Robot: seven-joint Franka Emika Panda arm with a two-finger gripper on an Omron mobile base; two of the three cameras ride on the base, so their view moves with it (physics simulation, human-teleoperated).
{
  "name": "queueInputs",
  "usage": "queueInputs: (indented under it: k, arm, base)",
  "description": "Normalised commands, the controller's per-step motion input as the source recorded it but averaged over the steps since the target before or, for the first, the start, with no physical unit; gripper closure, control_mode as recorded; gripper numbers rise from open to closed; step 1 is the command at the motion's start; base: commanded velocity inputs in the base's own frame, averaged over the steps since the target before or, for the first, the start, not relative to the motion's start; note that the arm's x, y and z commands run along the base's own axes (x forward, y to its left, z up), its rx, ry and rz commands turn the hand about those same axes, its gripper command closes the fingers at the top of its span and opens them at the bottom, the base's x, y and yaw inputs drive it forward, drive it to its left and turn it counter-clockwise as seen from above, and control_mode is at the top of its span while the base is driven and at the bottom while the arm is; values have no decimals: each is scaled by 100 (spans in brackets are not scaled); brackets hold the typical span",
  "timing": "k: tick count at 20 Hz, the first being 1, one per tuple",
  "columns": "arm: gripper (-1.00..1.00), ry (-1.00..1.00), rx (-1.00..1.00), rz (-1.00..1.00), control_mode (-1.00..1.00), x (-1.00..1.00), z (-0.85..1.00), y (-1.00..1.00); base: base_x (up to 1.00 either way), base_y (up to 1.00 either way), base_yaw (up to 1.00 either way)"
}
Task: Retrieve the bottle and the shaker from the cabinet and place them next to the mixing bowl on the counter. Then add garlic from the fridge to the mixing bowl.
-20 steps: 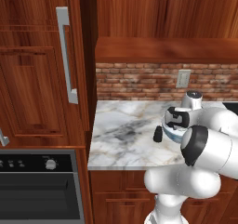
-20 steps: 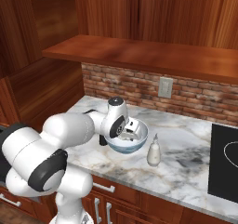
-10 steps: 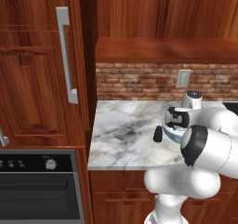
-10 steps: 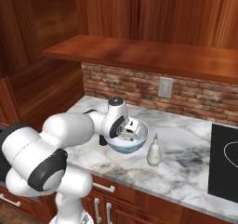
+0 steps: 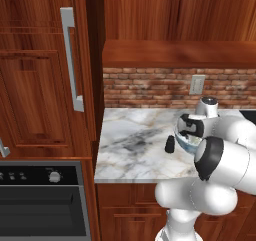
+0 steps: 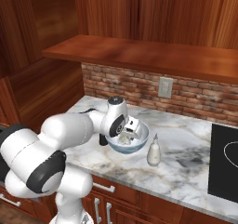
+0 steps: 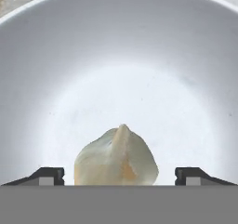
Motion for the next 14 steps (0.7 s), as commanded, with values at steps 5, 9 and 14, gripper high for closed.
queueInputs:
  k: [5,9,14]
  arm:
    - [-100,0,0,-2,-100,1,48,-4]
    - [-100,0,0,-1,-100,-10,57,-13]
    - [-100,0,0,0,-100,-81,51,-14]
  base:
    - [0,0,0]
    - [0,0,0]
    - [0,0,0]
